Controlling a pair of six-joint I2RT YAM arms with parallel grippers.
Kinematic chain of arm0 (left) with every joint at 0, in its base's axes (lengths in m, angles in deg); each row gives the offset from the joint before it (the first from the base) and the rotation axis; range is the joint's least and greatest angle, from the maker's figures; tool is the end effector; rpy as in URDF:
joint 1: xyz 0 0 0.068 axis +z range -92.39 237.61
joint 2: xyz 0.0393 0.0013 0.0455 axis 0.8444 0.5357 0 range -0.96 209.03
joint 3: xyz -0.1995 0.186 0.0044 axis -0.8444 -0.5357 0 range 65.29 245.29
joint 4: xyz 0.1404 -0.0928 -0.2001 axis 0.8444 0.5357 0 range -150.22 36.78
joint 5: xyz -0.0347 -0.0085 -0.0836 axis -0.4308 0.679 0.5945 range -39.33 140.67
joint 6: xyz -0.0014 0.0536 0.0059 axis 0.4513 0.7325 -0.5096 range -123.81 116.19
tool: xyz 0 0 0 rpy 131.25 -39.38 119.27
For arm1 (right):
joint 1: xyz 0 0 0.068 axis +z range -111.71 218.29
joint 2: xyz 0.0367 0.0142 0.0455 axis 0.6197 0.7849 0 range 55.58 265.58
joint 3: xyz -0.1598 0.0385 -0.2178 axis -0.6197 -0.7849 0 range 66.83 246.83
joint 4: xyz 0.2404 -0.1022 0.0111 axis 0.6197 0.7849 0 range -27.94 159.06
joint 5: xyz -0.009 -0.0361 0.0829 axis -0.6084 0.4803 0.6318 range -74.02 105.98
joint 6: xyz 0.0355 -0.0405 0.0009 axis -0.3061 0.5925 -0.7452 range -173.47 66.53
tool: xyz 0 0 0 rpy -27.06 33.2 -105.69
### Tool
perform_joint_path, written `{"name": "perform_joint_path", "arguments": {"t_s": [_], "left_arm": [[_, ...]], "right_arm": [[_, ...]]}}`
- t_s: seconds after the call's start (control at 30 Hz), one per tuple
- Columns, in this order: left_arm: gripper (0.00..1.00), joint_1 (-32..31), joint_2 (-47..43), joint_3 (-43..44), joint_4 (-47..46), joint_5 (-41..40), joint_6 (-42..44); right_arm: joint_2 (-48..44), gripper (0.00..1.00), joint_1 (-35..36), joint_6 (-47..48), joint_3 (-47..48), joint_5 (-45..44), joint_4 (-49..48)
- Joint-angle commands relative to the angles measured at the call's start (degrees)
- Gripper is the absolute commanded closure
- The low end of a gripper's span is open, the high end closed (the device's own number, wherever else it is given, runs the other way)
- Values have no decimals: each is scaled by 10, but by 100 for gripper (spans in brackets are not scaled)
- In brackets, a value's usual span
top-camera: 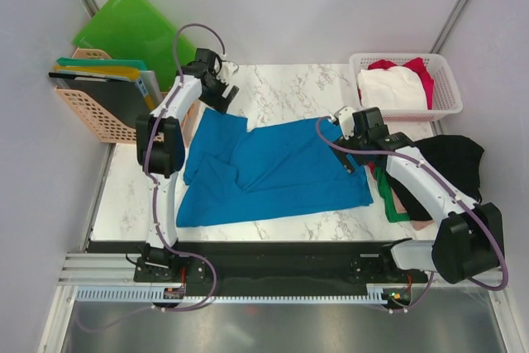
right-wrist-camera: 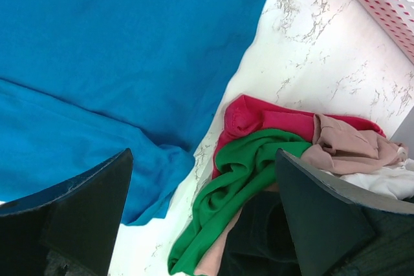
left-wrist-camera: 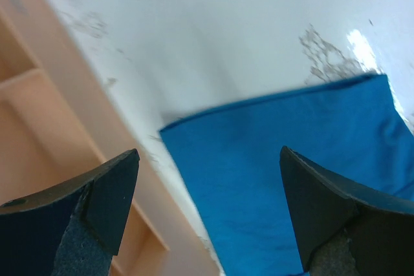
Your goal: Fold and stack the t-shirts
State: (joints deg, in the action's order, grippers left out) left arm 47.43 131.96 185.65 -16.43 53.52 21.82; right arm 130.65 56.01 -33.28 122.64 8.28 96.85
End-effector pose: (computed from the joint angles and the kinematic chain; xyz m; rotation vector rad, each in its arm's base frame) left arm 0.5042 -0.0923 0.2209 0.8030 2.4234 0.0408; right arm 0.2560 0.0767 0.2562 -0.7638 2.3927 -0.1866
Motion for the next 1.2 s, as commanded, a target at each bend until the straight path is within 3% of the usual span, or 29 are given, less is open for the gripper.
{"name": "perform_joint_path", "arguments": {"t_s": [0.0,0.73,1.0,1.03,1.17], "left_arm": [[6,-4,-16,-34,17,64,-34],[6,-3,56,12,0,-107,-46],[6,-3,98,34,15,-90,-51],[8,-2,99,34,16,-91,-51],[38,-3,97,31,18,-87,-49]], "right_arm": [[7,2,-1,-2,-9,-12,-23],[-12,2,0,-5,-41,9,-35],[-26,2,0,-2,-70,11,-46],[-26,2,0,-1,-72,9,-46],[-27,2,0,3,-78,4,-49]]}}
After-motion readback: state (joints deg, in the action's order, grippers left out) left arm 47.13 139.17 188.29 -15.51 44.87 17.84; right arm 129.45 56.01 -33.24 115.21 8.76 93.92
